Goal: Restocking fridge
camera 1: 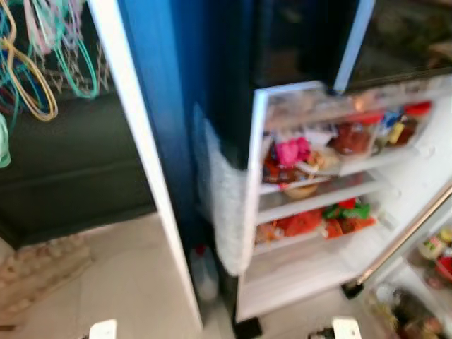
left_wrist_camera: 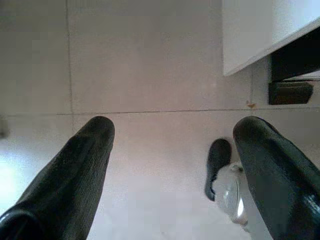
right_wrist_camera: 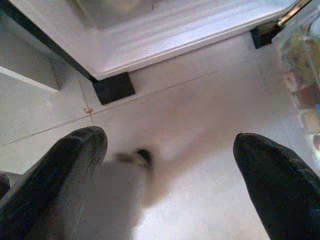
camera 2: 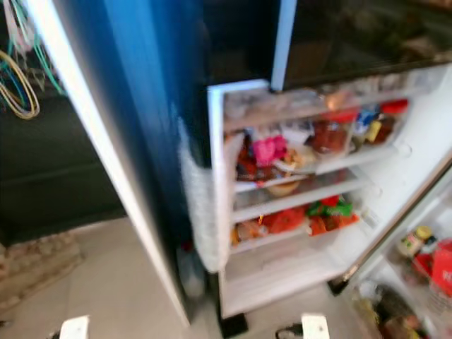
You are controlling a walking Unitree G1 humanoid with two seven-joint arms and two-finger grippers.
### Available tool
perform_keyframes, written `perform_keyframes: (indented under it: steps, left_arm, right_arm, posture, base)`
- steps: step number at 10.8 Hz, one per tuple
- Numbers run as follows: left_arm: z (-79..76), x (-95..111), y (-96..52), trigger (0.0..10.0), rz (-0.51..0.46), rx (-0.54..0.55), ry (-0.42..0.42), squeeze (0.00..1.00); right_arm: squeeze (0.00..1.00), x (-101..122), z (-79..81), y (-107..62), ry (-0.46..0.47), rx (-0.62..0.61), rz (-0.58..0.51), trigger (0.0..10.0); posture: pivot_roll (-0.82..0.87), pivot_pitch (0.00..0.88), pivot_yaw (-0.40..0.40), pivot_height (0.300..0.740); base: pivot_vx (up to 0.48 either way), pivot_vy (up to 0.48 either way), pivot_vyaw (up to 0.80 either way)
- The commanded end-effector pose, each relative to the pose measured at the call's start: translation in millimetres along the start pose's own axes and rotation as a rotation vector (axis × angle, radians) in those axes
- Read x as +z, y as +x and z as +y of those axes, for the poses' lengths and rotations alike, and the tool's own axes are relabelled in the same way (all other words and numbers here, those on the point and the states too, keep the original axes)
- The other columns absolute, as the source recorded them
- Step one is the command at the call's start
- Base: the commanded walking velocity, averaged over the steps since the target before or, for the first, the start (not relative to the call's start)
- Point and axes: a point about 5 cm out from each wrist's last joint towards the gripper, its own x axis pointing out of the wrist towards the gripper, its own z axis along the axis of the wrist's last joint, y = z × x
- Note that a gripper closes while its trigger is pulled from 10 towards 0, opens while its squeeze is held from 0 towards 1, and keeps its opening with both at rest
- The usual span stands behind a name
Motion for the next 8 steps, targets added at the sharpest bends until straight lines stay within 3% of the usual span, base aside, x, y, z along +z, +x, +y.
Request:
perform_keyframes:
  steps: [1, 4, 7, 8]
  left_arm:
    - [-2.2, -4.9, -0.5, 10.0, 0.020, -0.006, 0.007, 0.00]
    - [-5.7, -6.2, -0.6, 10.0, 0.021, -0.035, 0.056, 0.00]
    - [-5.9, -6.2, -0.6, 10.0, 0.018, -0.032, 0.040, 0.00]
    - [-5.9, -6.7, -0.6, 10.0, 0.023, -0.031, 0.046, 0.00]
  right_arm:
    - [0.00, -3.2, -3.8, -1.3, -0.002, -0.010, 0.011, 10.0]
    - [0.00, -4.2, -3.3, -1.4, -0.005, -0.008, 0.013, 10.0]
    - [0.00, -4.0, -3.2, -1.3, 0.001, -0.009, 0.013, 10.0]
    - [0.00, -4.5, -3.3, -1.3, 0.001, -0.006, 0.022, 10.0]
  posture:
    - [-0.05, 0.000, 0.047, 0.740]
    - [-0.06, 0.000, 0.053, 0.740]
    - [-0.05, 0.000, 0.048, 0.740]
    - [-0.05, 0.002, 0.048, 0.740]
  base:
    - [0.000, 0.289, 0.00]
    - [0.000, 0.089, 0.00]
    - [0.000, 0.000, 0.00]
    - [0.000, 0.000, -0.77]
